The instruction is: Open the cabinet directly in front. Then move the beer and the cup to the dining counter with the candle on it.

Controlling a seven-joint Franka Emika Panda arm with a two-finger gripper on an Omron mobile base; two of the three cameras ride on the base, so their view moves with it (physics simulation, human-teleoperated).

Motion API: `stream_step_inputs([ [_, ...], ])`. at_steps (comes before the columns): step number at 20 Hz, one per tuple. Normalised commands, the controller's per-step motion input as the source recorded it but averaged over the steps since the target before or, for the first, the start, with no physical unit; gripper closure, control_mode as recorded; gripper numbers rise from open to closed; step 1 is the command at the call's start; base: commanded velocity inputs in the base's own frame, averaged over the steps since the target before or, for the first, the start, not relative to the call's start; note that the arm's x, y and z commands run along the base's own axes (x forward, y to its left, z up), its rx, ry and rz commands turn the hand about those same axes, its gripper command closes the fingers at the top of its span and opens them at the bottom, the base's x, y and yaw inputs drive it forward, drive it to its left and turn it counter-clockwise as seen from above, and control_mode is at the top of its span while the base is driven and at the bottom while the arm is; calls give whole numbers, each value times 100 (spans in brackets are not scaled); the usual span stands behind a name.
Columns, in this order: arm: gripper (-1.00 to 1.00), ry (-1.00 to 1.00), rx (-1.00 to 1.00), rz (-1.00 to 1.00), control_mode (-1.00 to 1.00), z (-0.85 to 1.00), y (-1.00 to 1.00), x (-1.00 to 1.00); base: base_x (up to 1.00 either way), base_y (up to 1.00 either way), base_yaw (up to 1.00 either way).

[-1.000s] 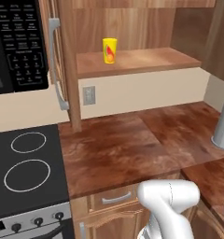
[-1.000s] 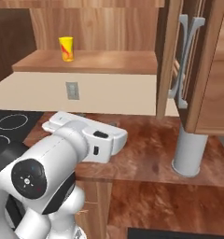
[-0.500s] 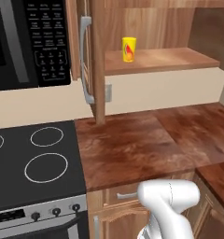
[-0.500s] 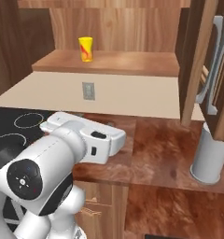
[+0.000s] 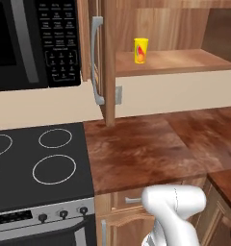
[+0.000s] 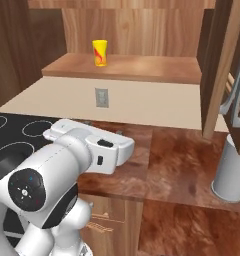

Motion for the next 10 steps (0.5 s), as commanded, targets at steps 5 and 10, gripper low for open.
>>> stream_step_inputs([
  [5,-100,0,0,0,100,0,0,0,44,4,0],
  [10,-100,0,0,0,100,0,0,0,63,22,0],
])
